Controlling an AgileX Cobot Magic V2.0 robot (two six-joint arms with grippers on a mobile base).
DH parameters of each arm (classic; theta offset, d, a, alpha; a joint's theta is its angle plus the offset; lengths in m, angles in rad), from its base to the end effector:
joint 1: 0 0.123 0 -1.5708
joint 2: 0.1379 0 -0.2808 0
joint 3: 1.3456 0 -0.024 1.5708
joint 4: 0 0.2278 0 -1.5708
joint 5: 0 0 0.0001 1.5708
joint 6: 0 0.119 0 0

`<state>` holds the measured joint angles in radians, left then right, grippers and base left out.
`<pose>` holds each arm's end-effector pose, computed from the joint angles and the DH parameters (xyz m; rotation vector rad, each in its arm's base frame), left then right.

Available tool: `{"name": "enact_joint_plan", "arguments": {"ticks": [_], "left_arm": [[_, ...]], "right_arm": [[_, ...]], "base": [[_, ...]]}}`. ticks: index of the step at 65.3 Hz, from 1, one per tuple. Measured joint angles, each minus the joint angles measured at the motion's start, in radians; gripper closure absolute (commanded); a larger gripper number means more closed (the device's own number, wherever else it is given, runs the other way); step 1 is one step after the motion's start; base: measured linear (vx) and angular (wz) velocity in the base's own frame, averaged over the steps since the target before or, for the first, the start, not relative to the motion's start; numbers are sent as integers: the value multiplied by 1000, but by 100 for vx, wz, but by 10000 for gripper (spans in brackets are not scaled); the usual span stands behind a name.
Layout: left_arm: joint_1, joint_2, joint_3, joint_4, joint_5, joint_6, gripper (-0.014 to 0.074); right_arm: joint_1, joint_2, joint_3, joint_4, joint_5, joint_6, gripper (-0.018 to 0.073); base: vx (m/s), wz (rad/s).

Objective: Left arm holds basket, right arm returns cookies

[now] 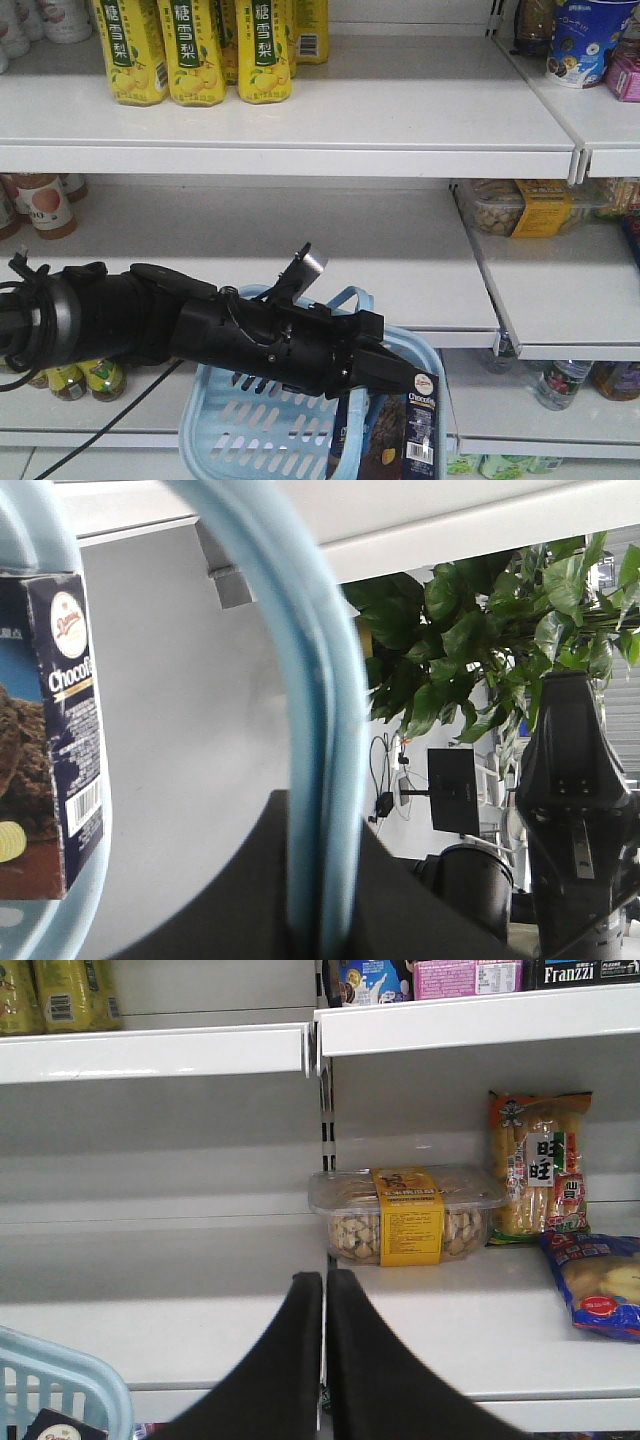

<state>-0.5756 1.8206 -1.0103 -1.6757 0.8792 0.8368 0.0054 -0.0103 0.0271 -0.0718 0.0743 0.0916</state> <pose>0.2490 -0.2703 0.2073 0.2015 2.4846 -1.6964 0.0660 -0.0003 0.1982 0.0157 1.5744 0.0157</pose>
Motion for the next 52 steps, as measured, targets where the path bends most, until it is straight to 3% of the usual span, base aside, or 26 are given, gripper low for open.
{"name": "enact_joint_plan", "arguments": {"ticks": [52], "left_arm": [[0, 0, 0, 0, 8, -7, 603]], "right_arm": [[0, 0, 0, 0, 0, 0, 567]], "base": [[7, -6]]}}
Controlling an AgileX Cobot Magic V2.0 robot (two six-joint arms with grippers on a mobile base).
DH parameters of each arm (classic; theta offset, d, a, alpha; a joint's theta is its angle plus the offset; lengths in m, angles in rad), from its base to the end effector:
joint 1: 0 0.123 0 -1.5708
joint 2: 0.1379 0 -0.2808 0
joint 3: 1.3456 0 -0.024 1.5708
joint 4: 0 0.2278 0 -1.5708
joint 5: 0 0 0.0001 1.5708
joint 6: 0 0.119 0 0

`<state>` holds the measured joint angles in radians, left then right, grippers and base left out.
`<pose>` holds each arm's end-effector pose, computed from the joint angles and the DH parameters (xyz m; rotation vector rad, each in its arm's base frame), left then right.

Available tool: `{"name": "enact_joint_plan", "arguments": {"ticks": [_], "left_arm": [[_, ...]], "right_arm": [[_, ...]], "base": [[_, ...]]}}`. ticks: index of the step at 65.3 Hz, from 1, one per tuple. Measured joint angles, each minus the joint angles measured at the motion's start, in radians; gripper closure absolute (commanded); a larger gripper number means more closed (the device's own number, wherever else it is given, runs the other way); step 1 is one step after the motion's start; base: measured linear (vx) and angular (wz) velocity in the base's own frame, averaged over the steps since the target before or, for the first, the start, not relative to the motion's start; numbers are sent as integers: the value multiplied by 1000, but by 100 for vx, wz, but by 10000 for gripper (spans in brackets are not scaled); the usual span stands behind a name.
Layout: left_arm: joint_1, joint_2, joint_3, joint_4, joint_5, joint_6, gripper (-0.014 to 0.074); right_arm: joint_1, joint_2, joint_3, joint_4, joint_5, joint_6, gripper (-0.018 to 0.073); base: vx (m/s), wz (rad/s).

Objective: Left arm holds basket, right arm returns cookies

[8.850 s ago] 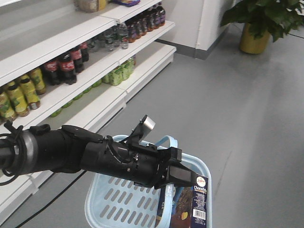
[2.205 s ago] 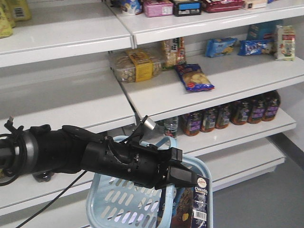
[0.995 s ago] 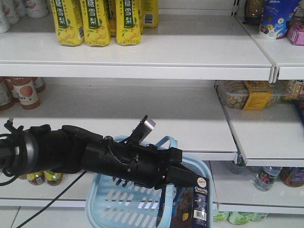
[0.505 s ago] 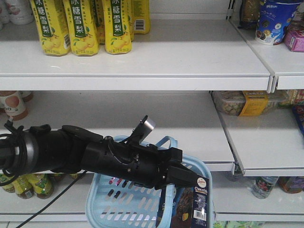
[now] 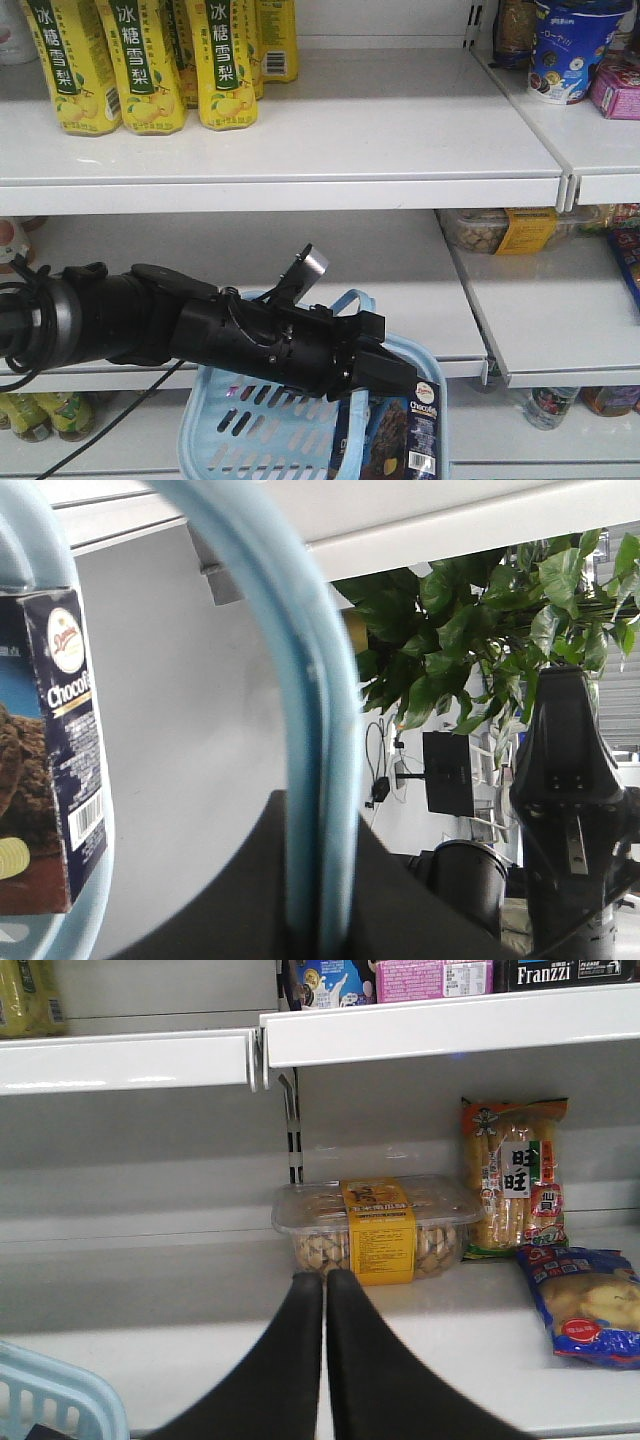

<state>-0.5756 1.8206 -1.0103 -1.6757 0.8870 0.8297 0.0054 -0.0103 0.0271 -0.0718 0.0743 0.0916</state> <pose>0.2483 -0.2706 0.2078 0.1982 2.4874 -1.7081 0.0660 -0.0003 0.1982 0.0157 1.5744 0.0157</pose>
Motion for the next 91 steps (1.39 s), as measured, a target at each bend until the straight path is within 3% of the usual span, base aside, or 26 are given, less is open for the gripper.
{"name": "enact_joint_plan", "arguments": {"ticks": [91], "left_arm": [[-3, 0, 0, -13, 48, -37, 603]], "right_arm": [[0, 0, 0, 0, 0, 0, 567]], "base": [[3, 1]]}}
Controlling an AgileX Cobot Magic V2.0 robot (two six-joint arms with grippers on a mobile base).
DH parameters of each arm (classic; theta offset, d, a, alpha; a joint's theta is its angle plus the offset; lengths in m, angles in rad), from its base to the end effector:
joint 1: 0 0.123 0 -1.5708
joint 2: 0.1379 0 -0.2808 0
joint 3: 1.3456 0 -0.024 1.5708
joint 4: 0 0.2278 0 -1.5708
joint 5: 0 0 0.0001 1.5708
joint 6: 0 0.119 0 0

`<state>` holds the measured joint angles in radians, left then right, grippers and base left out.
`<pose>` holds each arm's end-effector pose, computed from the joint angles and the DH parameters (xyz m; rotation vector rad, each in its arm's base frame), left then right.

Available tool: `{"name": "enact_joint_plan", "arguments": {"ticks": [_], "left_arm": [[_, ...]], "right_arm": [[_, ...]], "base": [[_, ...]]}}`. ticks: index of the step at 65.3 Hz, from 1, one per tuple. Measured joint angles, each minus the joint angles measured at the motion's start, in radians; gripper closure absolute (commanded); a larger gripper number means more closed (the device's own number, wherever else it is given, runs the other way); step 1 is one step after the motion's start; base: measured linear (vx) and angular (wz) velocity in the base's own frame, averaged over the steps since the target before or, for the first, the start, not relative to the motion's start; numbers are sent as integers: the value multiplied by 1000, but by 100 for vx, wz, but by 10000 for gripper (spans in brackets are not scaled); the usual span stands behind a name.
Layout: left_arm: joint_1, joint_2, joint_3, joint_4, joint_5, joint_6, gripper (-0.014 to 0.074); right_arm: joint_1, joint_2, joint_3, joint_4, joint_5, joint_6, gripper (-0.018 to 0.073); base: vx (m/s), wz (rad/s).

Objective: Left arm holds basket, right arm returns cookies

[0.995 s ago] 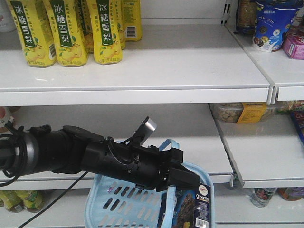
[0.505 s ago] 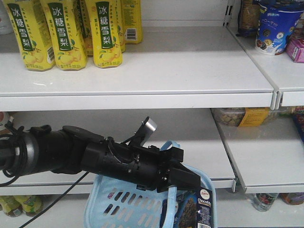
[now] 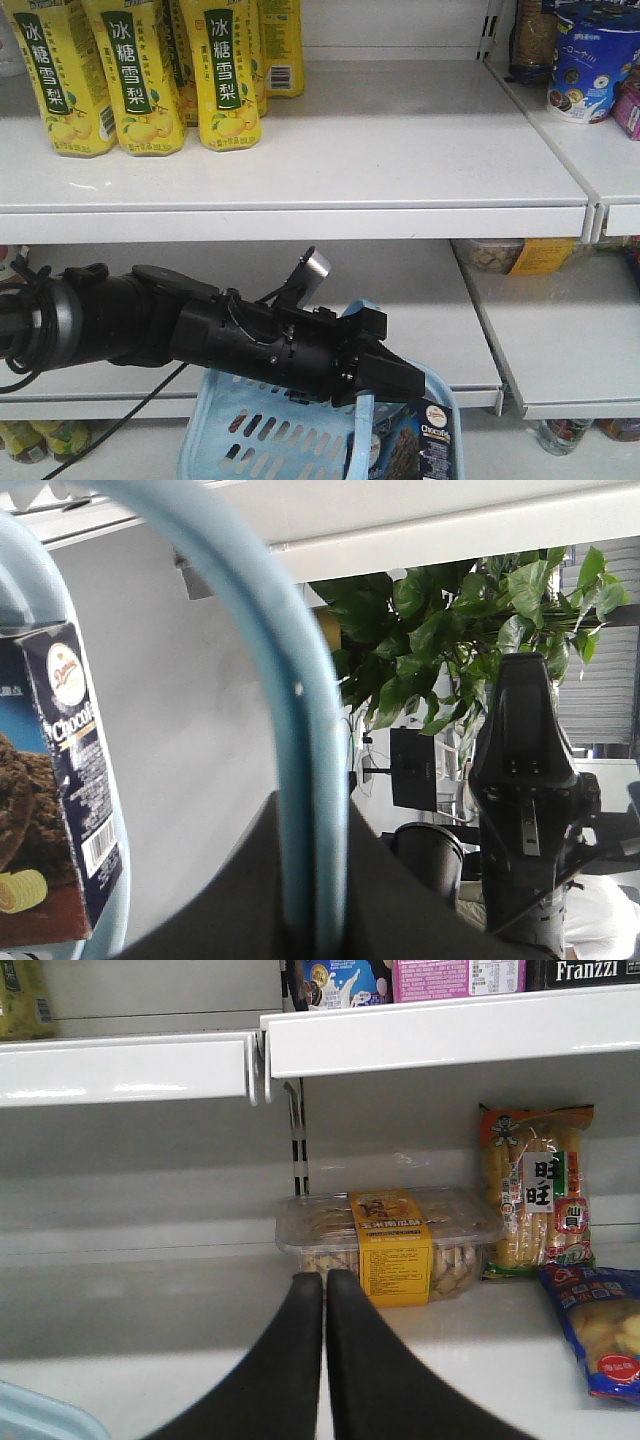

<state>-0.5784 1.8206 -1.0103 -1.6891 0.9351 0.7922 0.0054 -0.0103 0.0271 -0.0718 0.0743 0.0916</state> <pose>0.2438 -0.2728 0.2120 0.1729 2.4951 -1.7890 0.0660 -0.0003 0.1982 0.0157 1.5744 0.0157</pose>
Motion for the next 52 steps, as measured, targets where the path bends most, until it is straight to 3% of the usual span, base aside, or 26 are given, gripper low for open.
{"name": "enact_joint_plan", "arguments": {"ticks": [52], "left_arm": [[0, 0, 1, -2, 0, 0, 603]], "right_arm": [[0, 0, 0, 0, 0, 0, 567]], "base": [[0, 1]]}}
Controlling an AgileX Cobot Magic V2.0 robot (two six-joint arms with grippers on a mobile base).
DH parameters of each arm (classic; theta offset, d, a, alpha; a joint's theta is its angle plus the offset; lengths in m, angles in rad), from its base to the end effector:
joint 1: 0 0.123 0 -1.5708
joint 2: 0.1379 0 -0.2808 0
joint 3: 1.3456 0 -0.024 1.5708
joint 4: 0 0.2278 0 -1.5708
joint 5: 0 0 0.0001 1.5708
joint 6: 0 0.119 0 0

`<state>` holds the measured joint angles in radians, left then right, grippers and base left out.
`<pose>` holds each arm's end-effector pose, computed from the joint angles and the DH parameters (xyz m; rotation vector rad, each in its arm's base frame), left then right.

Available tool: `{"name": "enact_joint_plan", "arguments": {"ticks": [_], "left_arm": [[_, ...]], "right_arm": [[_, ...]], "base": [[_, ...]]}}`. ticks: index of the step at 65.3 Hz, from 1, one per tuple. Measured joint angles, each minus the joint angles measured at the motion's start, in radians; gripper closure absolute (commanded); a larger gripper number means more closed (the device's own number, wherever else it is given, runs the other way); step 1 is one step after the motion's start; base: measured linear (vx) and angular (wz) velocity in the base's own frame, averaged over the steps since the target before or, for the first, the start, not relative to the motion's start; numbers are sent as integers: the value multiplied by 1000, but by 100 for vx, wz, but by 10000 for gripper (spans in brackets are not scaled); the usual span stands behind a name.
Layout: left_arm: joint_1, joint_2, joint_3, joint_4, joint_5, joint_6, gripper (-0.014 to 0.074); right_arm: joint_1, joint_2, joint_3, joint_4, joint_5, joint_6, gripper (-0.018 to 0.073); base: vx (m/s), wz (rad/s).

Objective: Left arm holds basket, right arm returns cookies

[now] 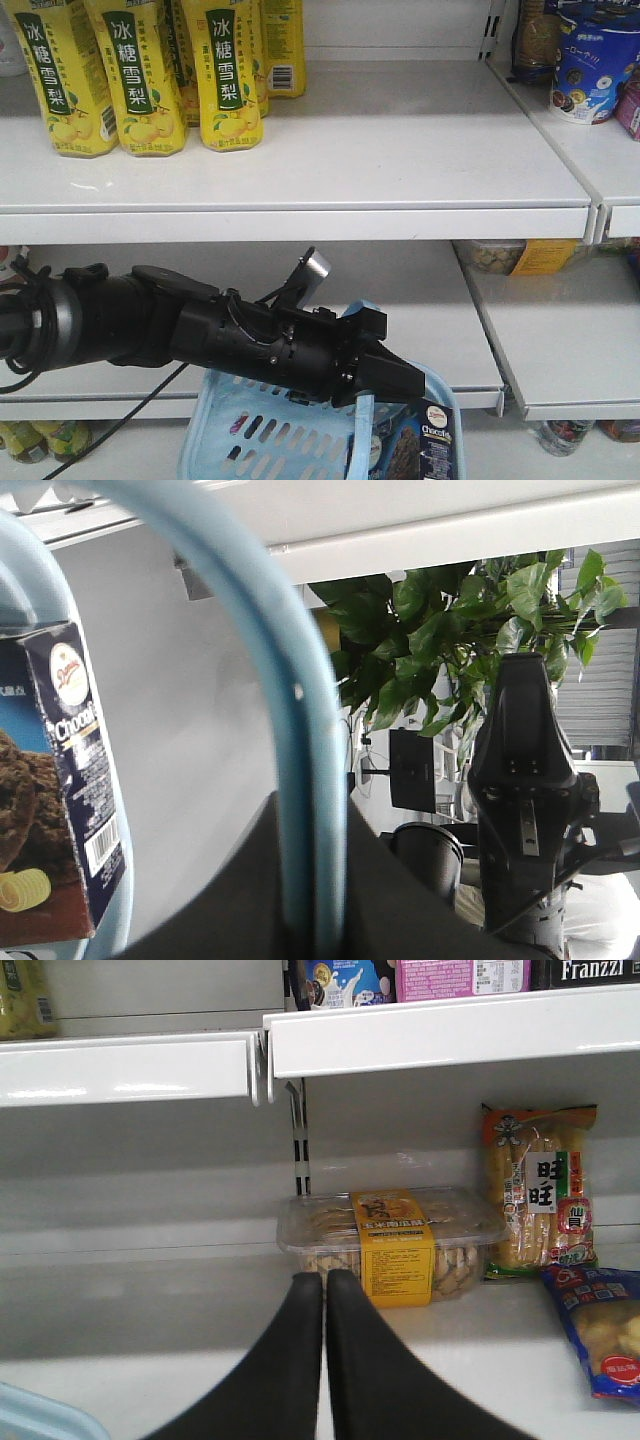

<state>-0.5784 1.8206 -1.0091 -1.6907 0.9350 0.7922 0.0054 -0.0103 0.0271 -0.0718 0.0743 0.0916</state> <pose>0.2437 -0.2727 0.2118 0.1700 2.4956 -1.7898 0.0660 -0.0003 0.1982 0.0157 1.5744 0.0157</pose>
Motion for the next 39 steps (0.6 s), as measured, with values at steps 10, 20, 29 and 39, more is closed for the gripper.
{"name": "enact_joint_plan", "arguments": {"ticks": [10, 20, 29, 39], "left_arm": [[0, 0, 0, 0, 0, 0, 603], [0, 0, 0, 0, 0, 0, 603], [0, 0, 0, 0, 0, 0, 603], [0, 0, 0, 0, 0, 0, 603]], "right_arm": [[0, 0, 0, 0, 0, 0, 567], [0, 0, 0, 0, 0, 0, 567], [0, 0, 0, 0, 0, 0, 567], [0, 0, 0, -1, -10, 0, 567]], "base": [[0, 0], [0, 0], [0, 0], [0, 0]]}}
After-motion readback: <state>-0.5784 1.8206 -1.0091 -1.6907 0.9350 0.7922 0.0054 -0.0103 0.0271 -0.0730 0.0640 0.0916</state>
